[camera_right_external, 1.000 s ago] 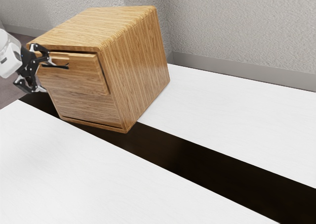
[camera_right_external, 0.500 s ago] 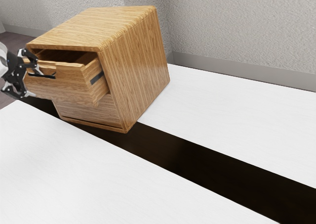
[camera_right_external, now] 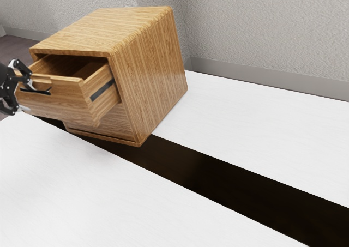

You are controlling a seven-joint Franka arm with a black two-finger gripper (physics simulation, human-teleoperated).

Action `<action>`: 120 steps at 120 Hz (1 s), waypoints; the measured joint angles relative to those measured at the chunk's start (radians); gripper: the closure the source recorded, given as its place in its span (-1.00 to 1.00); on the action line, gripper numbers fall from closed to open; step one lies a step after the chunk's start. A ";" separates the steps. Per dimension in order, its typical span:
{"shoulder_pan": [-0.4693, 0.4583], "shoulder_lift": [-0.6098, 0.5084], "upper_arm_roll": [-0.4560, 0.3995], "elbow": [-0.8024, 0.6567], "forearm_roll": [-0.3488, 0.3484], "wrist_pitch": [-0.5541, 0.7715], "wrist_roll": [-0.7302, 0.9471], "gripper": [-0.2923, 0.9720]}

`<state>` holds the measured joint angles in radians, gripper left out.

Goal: Pull the drawer handle with one arm to open the drawer

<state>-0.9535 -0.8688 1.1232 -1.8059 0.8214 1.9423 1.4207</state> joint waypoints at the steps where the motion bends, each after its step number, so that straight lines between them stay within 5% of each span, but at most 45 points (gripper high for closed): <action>1: 0.002 0.000 -0.001 -0.002 -0.001 0.000 0.000 -0.08; 26: 0.057 -0.002 -0.029 -0.041 -0.010 0.008 -0.002 -0.13; 99: 0.247 -0.011 -0.147 -0.149 -0.069 0.006 -0.006 0.16; 120: 0.261 -0.011 -0.155 -0.154 -0.072 -0.004 -0.006 0.08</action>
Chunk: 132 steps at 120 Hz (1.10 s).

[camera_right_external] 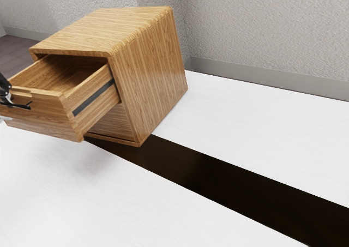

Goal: Pull the drawer handle with one arm to open the drawer

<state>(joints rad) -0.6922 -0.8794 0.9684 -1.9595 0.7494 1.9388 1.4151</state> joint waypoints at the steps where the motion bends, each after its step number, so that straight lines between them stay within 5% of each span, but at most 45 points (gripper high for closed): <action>1: 0.001 0.000 -0.001 -0.001 0.000 0.000 0.000 0.08; 18: 0.031 -0.001 -0.019 -0.022 -0.007 -0.004 0.000 -0.03; 40: 0.085 -0.002 -0.056 -0.045 -0.030 -0.011 0.000 0.09; 57: 0.108 -0.002 -0.069 -0.060 -0.044 -0.014 -0.001 -0.25; 97: 0.112 -0.001 -0.092 -0.079 -0.067 -0.011 -0.009 -0.55; 132: 0.169 -0.003 -0.127 -0.115 -0.080 -0.009 -0.018 -0.51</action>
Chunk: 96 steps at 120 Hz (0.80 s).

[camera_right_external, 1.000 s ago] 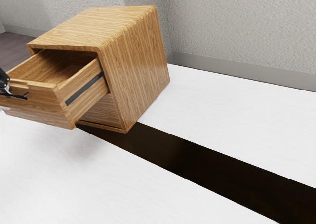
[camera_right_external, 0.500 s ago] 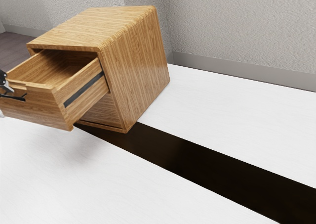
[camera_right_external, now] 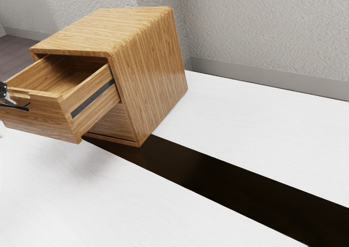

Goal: Pull the drawer handle with one arm to open the drawer

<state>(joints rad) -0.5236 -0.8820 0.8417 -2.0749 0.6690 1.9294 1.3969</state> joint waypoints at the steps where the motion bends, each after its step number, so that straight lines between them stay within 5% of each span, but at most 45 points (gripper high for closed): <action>1: 0.003 0.000 -0.002 -0.002 -0.001 0.000 0.000 -0.51; 75: 0.137 -0.029 -0.108 -0.081 -0.047 0.000 -0.008 -0.53; 87: 0.176 -0.028 -0.373 -0.005 -0.083 -0.006 -0.013 -0.52; 96: 0.170 0.007 -0.573 0.012 -0.173 -0.033 -0.073 -0.53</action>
<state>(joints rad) -0.3535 -0.8750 0.2683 -2.0633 0.4964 1.8962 1.3241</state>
